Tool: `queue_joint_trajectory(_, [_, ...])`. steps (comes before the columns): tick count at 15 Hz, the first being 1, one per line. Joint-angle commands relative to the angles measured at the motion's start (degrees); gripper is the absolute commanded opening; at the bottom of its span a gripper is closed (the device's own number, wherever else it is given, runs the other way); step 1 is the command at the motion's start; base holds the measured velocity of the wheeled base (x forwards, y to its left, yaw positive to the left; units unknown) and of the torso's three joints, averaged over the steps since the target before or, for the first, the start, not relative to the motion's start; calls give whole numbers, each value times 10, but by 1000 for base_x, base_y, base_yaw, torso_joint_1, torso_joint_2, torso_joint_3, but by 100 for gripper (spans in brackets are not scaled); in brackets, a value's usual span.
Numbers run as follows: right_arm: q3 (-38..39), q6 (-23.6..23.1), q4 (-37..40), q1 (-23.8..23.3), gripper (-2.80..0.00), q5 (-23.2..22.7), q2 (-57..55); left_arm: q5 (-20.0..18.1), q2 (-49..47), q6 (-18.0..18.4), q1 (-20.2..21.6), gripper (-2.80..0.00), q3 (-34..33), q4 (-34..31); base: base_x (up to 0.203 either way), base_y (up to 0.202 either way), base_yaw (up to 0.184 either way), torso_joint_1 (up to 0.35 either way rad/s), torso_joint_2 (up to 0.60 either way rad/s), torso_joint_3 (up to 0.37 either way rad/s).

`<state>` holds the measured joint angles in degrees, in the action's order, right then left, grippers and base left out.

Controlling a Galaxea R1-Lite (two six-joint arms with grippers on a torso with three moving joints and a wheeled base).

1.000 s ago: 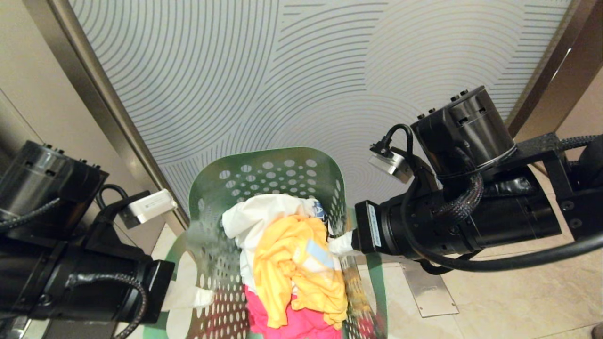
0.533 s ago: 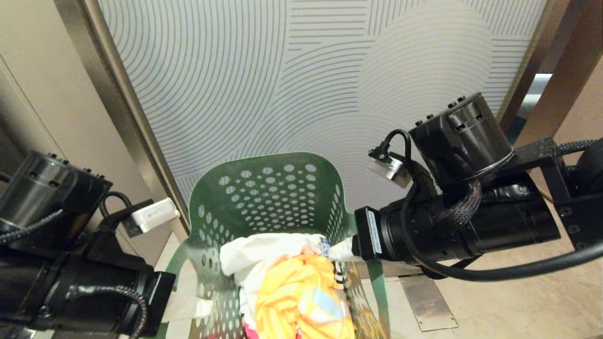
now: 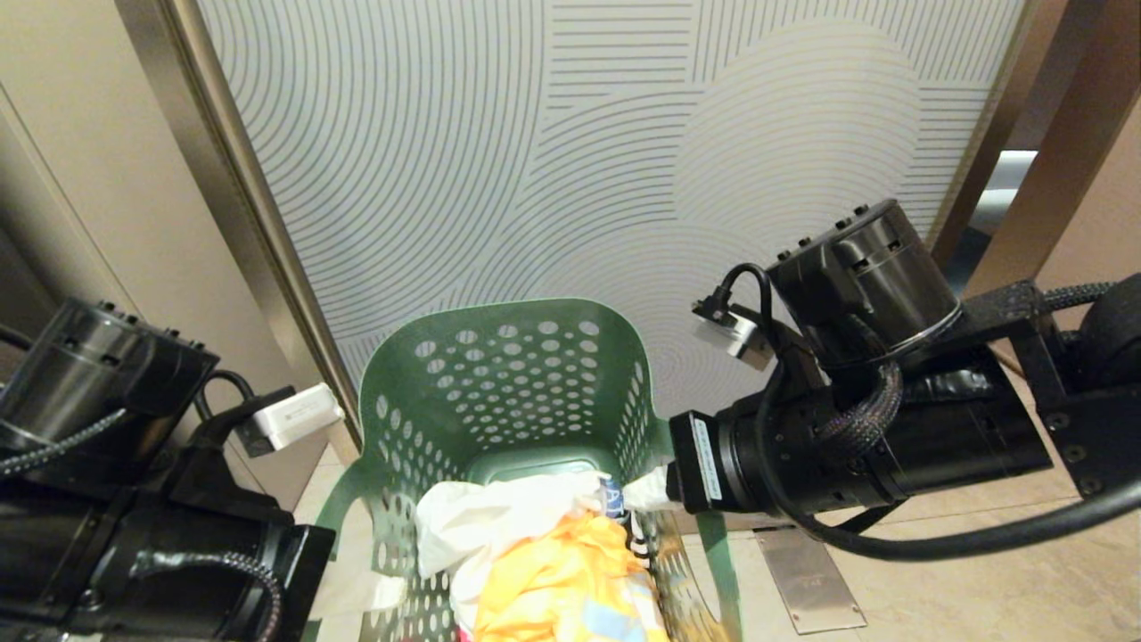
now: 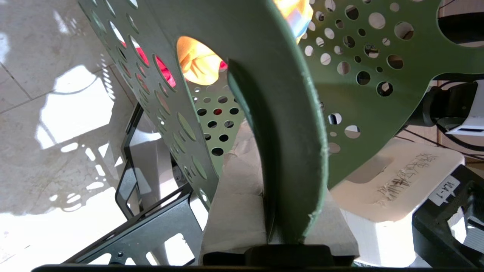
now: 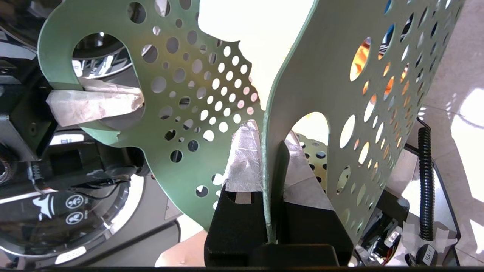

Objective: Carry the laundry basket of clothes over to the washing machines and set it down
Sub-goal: Pick up the clothes basket and put it beside the washing machine

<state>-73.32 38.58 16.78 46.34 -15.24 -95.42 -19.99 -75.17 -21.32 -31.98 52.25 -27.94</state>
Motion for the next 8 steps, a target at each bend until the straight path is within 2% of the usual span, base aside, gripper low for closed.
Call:
queue_joint_trajectory(1, [4, 2, 1, 1, -280, -1, -2, -1, -4, -1, -1, -280, -1, -1, 0, 0, 0, 0, 0, 0])
queue_joint_trajectory(4, [5, 2, 1, 1, -280, -1, -2, -1, -4, -1, -2, -280, -3, -2, 1, -2, 27, 1, 0, 1])
queue_joint_trajectory(8, [13, 2, 1, 1, -280, -1, -2, 0, -2, -1, -6, -280, -15, 0, 2, -9, 166, 1, 1, 0])
